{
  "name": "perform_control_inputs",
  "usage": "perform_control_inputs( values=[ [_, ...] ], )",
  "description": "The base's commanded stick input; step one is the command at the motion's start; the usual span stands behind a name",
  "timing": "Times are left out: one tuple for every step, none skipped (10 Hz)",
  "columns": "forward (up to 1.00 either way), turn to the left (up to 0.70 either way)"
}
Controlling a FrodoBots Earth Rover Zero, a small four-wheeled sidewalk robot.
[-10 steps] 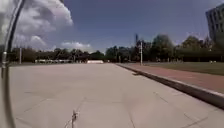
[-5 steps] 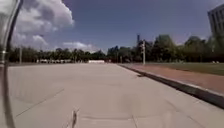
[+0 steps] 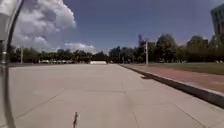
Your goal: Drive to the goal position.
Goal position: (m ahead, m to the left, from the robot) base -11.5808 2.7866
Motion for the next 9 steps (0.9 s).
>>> perform_control_inputs(
  values=[
    [0.85, 0.00],
    [0.85, 0.00],
    [0.85, 0.00],
    [0.85, 0.00],
    [0.85, 0.00],
    [0.85, 0.00],
    [0.85, 0.00],
    [0.85, 0.00],
    [0.85, 0.00]
  ],
)
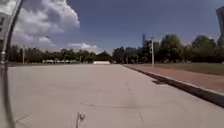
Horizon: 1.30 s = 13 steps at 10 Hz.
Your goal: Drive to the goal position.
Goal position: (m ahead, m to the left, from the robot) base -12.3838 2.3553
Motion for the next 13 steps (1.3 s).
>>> perform_control_inputs(
  values=[
    [0.85, 0.00],
    [0.85, -0.09],
    [0.85, -0.28],
    [0.85, -0.31],
    [0.85, -0.31],
    [0.85, -0.29],
    [0.85, -0.11],
    [0.85, 0.00],
    [0.85, 0.00],
    [0.85, 0.00],
    [0.85, 0.00],
    [0.85, 0.00],
    [0.85, 0.00]
  ],
)
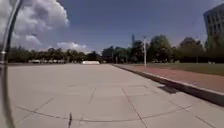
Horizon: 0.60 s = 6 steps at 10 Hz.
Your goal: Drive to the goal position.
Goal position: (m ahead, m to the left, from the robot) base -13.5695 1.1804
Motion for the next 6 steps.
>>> perform_control_inputs(
  values=[
    [0.85, 0.00],
    [0.85, 0.00],
    [0.85, 0.00],
    [0.85, -0.03],
    [0.85, -0.02],
    [0.85, -0.02]
  ],
)
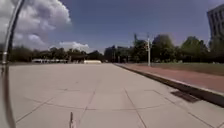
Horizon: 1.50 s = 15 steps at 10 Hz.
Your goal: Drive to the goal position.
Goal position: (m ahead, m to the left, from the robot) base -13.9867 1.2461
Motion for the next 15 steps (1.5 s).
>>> perform_control_inputs(
  values=[
    [0.85, -0.02],
    [0.85, -0.03],
    [0.85, -0.10],
    [0.85, -0.28],
    [0.85, -0.10],
    [0.85, 0.00],
    [0.85, 0.00],
    [0.85, 0.00],
    [0.85, 0.00],
    [0.85, 0.00],
    [0.85, 0.00],
    [0.85, 0.00],
    [0.85, 0.00],
    [0.85, 0.00],
    [0.85, 0.00]
  ],
)
